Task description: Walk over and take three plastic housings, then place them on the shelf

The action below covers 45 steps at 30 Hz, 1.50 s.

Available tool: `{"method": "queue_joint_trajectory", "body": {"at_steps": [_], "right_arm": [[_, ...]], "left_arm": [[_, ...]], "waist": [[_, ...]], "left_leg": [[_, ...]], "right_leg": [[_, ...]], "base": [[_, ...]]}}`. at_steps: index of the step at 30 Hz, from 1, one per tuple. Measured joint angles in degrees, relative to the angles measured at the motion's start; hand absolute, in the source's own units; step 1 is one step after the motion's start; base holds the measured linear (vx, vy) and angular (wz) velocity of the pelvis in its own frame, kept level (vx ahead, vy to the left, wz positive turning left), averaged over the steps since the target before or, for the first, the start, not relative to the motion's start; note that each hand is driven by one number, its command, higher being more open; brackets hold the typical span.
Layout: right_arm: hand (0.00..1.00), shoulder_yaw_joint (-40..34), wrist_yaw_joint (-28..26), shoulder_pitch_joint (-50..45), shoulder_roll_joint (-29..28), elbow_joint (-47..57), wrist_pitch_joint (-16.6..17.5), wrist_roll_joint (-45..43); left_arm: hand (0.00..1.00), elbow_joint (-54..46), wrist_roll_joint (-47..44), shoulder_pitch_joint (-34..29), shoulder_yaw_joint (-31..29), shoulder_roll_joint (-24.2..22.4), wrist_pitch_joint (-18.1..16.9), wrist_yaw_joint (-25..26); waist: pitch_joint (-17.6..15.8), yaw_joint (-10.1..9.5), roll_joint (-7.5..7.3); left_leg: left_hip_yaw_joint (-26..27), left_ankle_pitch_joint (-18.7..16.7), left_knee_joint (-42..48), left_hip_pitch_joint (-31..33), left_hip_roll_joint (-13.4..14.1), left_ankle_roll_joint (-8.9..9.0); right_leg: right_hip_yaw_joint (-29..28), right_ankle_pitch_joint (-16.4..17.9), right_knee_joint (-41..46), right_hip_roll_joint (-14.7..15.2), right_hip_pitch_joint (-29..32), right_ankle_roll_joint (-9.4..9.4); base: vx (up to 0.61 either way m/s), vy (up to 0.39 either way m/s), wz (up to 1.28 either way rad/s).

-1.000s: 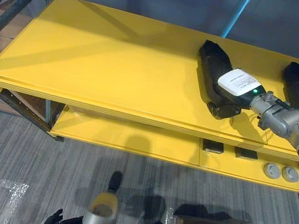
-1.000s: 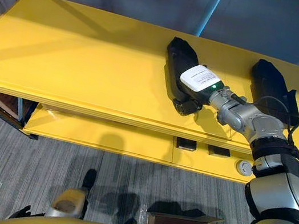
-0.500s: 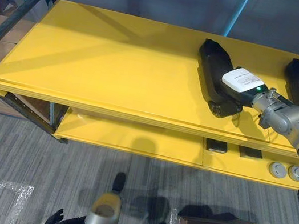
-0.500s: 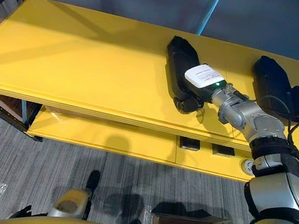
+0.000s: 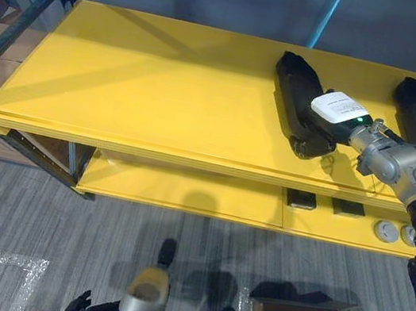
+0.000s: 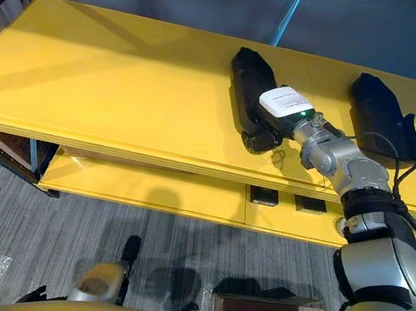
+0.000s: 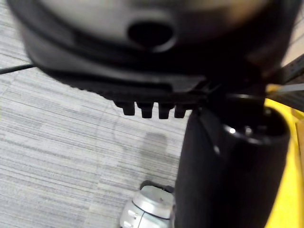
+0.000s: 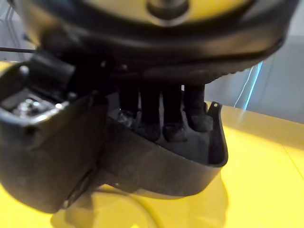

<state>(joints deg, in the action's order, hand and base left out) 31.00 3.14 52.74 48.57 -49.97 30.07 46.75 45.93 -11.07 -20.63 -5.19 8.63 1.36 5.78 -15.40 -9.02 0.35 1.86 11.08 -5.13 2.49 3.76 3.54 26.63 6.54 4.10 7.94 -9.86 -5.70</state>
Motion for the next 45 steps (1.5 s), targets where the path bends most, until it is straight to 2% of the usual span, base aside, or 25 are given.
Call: {"method": "queue_joint_trajectory", "body": {"at_steps": [6,10,16,19,24,30,34,37,39,42,44,45], "right_arm": [[1.00,-0.5,1.4,0.0,0.0,0.1,0.5,-1.3],[1.00,-1.0,4.7,0.0,0.0,0.3,0.2,-4.6],[1.00,-2.6,4.8,-0.4,-0.1,3.7,-1.1,-5.5],[1.00,-4.7,4.7,-1.9,-2.2,5.7,-1.9,-6.4],[1.00,-5.6,4.4,-5.5,-2.3,9.1,-1.8,-7.2],[1.00,-8.5,-1.1,-12.4,-1.1,20.4,-1.6,-10.1],[1.00,-10.9,-10.0,-17.3,0.5,31.6,-1.8,-15.9],[1.00,-15.3,-15.5,-21.2,3.5,40.7,-4.1,-21.8],[1.00,-21.7,-16.8,-24.4,3.4,46.5,-8.6,-28.9],[1.00,-30.8,-15.4,-29.4,2.0,51.3,-12.7,-34.1],[1.00,-41.5,-10.3,-37.1,-4.1,55.9,-15.2,-37.0],[1.00,-44.0,-8.8,-39.1,-6.3,57.2,-15.4,-37.9]], "left_arm": [[1.00,0.0,0.0,0.0,0.0,0.0,0.0,-0.1],[1.00,0.0,0.1,0.0,-0.2,-0.3,-0.3,-0.3],[1.00,0.0,0.2,0.0,-0.4,-0.4,-0.3,-1.0],[1.00,0.3,0.3,0.0,-1.5,-0.5,-0.3,-1.2],[1.00,0.7,0.5,0.0,-1.6,-0.4,-1.2,-1.1],[1.00,1.6,0.5,-0.1,-2.8,-0.5,-1.1,-1.1],[1.00,2.8,0.5,-0.2,-5.1,-0.5,-0.8,-1.1],[1.00,3.1,1.6,-0.1,-6.9,-0.3,0.3,-1.1],[1.00,4.0,2.8,0.0,-7.8,-0.1,0.3,-1.0],[1.00,5.5,5.0,0.1,-9.0,-0.4,0.3,-0.8],[1.00,7.4,5.1,0.1,-9.2,-0.4,0.3,0.0],[1.00,7.8,5.1,0.1,-9.3,-0.5,0.4,0.2]], "waist": [[0.0,0.10,0.00],[0.0,0.19,-0.02],[-0.1,0.86,-0.11],[-0.1,1.22,-0.45],[0.1,2.07,-0.76],[0.5,3.77,-1.43],[1.6,5.42,-3.08],[2.7,6.62,-4.11],[3.6,8.25,-4.76],[4.9,9.51,-4.90],[6.9,10.58,-5.06],[7.1,11.21,-5.13]], "left_leg": [[0.2,-0.2,0.0,0.0,0.0,0.18],[0.6,0.0,0.0,0.0,0.1,-0.10],[1.0,-0.1,0.0,0.0,0.0,-0.05],[2.0,-0.3,0.0,-1.1,0.3,0.31],[2.8,-0.4,0.0,-1.3,0.8,0.35],[4.0,-0.6,0.0,-1.2,0.9,0.32],[5.9,-1.1,0.0,-1.2,1.1,0.14],[7.5,-1.2,0.0,-1.3,1.5,0.03],[8.9,-1.3,0.0,-1.3,1.9,0.10],[10.5,-1.7,-0.1,-1.7,2.3,0.15],[12.9,-2.1,-0.1,-2.4,2.8,0.43],[13.5,-2.2,-0.1,-2.7,2.9,0.46]], "right_leg": [[-0.3,0.0,-0.1,0.0,0.1,0.06],[-0.5,-0.2,-0.2,0.0,0.2,-0.28],[-0.5,-0.2,-0.3,0.0,0.1,-0.30],[-1.7,-0.3,-0.2,0.1,-0.2,-0.30],[-2.5,-0.3,-0.2,0.0,0.0,-0.34],[-3.7,-0.4,-0.2,0.1,0.9,-0.45],[-5.5,-0.8,-0.3,0.0,1.8,-0.52],[-7.1,-1.2,-0.5,0.0,2.6,-0.35],[-8.3,-1.5,-0.5,-0.2,3.4,-0.17],[-10.0,-1.8,-0.3,-0.3,4.0,-0.04],[-12.6,-1.8,-0.2,-0.4,5.1,0.09],[-13.1,-1.9,-0.2,-0.6,5.1,0.20]], "base": [[0.01,-0.012,-0.01],[0.03,-0.038,-0.03],[0.01,-0.014,-0.01],[-0.01,-0.017,-0.17],[-0.03,-0.013,-0.10],[-0.01,-0.014,-0.10],[0.04,-0.022,-0.22],[0.01,-0.016,-0.27],[-0.01,-0.015,-0.28],[-0.04,0.007,-0.33],[-0.03,0.005,-0.52],[-0.02,0.003,-0.48]]}}
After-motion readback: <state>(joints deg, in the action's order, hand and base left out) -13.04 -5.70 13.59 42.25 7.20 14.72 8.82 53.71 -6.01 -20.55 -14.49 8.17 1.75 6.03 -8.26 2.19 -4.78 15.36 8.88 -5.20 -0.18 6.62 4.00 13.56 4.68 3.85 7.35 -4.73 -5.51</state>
